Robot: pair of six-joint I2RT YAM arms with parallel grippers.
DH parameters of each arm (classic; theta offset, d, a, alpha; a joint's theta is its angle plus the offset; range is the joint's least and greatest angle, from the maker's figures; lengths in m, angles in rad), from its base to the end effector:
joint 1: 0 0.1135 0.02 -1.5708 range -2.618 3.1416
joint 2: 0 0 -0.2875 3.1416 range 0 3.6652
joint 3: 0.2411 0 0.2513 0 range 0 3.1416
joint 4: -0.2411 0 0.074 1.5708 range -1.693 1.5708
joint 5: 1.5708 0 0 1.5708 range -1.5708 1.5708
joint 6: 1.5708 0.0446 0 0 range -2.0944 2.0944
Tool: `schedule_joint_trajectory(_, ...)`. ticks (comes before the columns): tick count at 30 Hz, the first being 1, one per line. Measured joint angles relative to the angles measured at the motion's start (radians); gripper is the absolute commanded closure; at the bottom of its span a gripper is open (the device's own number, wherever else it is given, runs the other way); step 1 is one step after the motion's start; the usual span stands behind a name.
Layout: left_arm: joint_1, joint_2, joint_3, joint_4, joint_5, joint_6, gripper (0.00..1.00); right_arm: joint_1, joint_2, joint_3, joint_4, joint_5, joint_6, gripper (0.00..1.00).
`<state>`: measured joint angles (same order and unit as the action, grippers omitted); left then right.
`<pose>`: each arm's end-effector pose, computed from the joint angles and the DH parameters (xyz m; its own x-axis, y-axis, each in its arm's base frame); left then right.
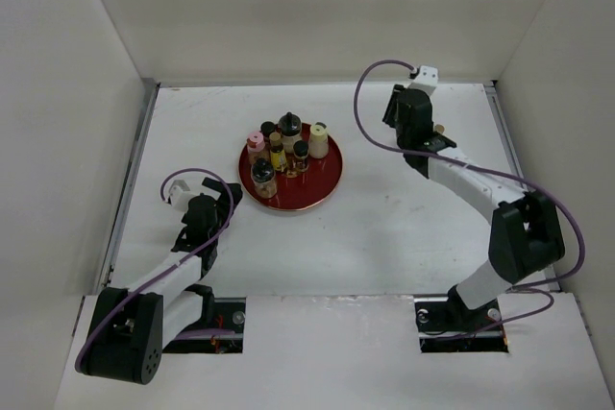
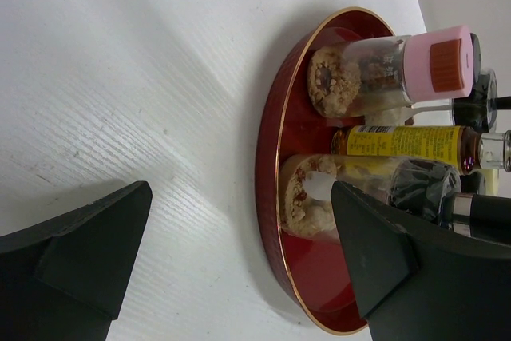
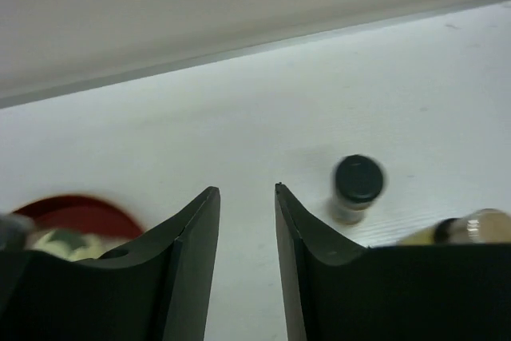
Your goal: Organize the condiment bottles
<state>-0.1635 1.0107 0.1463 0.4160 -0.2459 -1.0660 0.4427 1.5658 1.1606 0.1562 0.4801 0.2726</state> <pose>0.1764 -0.0181 0.1595 -0.1556 -0.8347 -0.5282 -0.4027 0.5419 -0.7377 0.3491 0.1427 0.3320 -0.2078 0.1657 -0.9640 0.0836 0.9849 0.1513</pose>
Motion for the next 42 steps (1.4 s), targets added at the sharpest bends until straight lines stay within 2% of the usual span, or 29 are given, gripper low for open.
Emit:
schedule_joint_trajectory(3,-0.001,0.0,0.0,0.0,0.001,0.0,0.0,-0.067,0.039,0.005,-0.028,0.037,-0.002,0.44)
schedule_joint_trajectory(6,-0.001,0.0,0.0,0.0,0.001,0.0,0.0,-0.098,0.1,0.023,-0.061,0.064,-0.006,0.37)
schedule_joint_trajectory(14,-0.001,0.0,0.0,0.0,0.003,0.0,0.0,-0.115,0.225,0.063,-0.102,0.084,-0.006,0.29)
schedule_joint_trajectory(30,-0.001,0.009,0.0,0.005,0.004,0.0,0.0,-0.148,0.315,0.135,-0.098,0.126,-0.002,0.3)
schedule_joint_trajectory(42,0.0,0.013,0.0,0.008,0.004,0.0,0.0,-0.156,0.345,0.155,-0.097,0.121,0.013,0.47)
